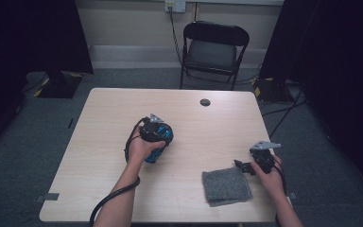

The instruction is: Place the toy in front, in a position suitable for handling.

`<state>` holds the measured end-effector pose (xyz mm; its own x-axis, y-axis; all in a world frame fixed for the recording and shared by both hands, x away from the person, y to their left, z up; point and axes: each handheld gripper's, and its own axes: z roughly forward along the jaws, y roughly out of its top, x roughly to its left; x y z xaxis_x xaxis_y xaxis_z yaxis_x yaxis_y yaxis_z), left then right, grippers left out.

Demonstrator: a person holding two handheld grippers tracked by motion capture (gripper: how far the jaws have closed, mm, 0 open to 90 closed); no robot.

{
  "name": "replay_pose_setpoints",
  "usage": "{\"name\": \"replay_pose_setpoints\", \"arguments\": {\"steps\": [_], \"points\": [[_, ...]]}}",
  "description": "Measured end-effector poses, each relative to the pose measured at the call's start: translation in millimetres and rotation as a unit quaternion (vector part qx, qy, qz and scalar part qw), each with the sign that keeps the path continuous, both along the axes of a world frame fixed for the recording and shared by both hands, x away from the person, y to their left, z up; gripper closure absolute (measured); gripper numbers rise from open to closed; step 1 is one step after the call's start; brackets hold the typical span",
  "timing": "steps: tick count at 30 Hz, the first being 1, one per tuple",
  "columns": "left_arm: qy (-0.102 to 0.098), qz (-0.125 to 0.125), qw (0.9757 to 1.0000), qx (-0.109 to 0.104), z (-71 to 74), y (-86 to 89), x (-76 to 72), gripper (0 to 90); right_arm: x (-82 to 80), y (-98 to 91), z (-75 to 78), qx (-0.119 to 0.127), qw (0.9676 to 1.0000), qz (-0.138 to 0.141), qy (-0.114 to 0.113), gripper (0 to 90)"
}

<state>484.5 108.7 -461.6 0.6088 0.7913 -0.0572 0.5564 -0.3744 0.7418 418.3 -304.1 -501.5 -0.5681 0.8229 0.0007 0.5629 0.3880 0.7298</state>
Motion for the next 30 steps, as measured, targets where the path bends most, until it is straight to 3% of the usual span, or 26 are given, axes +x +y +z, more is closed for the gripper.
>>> {"name": "replay_pose_setpoints", "arguments": {"steps": [3,9,17,18,20,30], "points": [[-0.006,0.003,1.0,-0.002,-4.0,-6.7,0.0,25.4,0.3,-0.1,0.0,0.0,1.0,0.001,0.0,10.8],[-0.014,-0.004,0.9998,0.015,-12.9,-16.7,2.7,25.3,0.3,0.0,0.0,0.0,1.0,0.001,0.0,10.9],[-0.007,0.004,0.9999,0.008,-21.2,-17.6,6.6,25.2,0.4,-0.1,0.0,0.0,1.0,0.001,0.0,10.8],[-0.006,0.013,0.9999,0.0,-22.6,-19.1,6.4,25.1,0.4,-0.1,0.0,0.0,1.0,0.001,0.0,10.8],[-0.003,0.001,0.9999,0.011,-24.8,-20.5,7.2,25.1,0.5,-0.1,0.0,0.0,1.0,0.001,0.0,10.8],[-0.007,0.0,0.9997,0.025,-29.3,-23.5,8.3,24.9,0.5,-0.1,0.0,0.0,1.0,0.001,0.0,10.8]]}}
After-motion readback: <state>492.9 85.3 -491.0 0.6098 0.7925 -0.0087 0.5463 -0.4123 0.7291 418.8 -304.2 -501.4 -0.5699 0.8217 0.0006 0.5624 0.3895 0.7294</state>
